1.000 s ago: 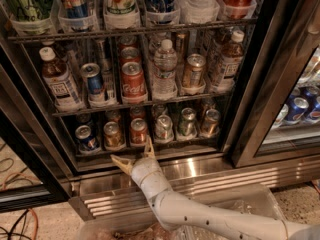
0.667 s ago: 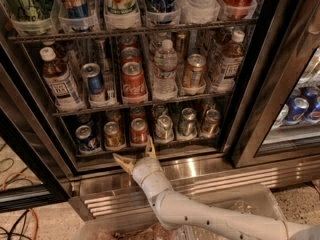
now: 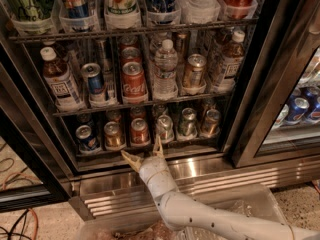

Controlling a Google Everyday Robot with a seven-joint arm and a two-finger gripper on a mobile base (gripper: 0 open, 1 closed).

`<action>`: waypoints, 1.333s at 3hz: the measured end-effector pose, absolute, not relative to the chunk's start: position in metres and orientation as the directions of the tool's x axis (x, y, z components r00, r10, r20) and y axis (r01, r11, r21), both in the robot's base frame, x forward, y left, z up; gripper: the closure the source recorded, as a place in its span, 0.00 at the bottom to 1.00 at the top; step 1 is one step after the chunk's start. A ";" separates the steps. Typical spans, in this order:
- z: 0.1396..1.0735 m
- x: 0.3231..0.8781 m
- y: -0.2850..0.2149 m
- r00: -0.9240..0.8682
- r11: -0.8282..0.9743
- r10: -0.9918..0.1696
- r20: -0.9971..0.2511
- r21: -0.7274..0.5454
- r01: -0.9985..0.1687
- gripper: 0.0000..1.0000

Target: Pick coke can from bottom shelf of fridge

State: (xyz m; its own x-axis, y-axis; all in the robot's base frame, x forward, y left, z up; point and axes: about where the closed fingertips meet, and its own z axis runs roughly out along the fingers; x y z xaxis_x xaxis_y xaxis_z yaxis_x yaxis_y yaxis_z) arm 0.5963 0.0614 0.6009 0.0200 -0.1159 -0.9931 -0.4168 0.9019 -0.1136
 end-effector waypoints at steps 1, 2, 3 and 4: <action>0.605 0.602 0.056 0.033 0.907 -0.116 -0.993 -0.119 -0.404 0.25; 0.607 0.607 0.057 0.042 0.905 -0.117 -0.992 -0.123 -0.408 0.25; 0.608 0.615 0.060 0.049 0.900 -0.118 -0.992 -0.128 -0.418 0.24; 0.608 0.625 0.065 0.053 0.893 -0.115 -0.992 -0.126 -0.432 0.24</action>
Offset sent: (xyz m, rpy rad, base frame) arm 0.0101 -0.0097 0.0068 0.0001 -0.0269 -0.0181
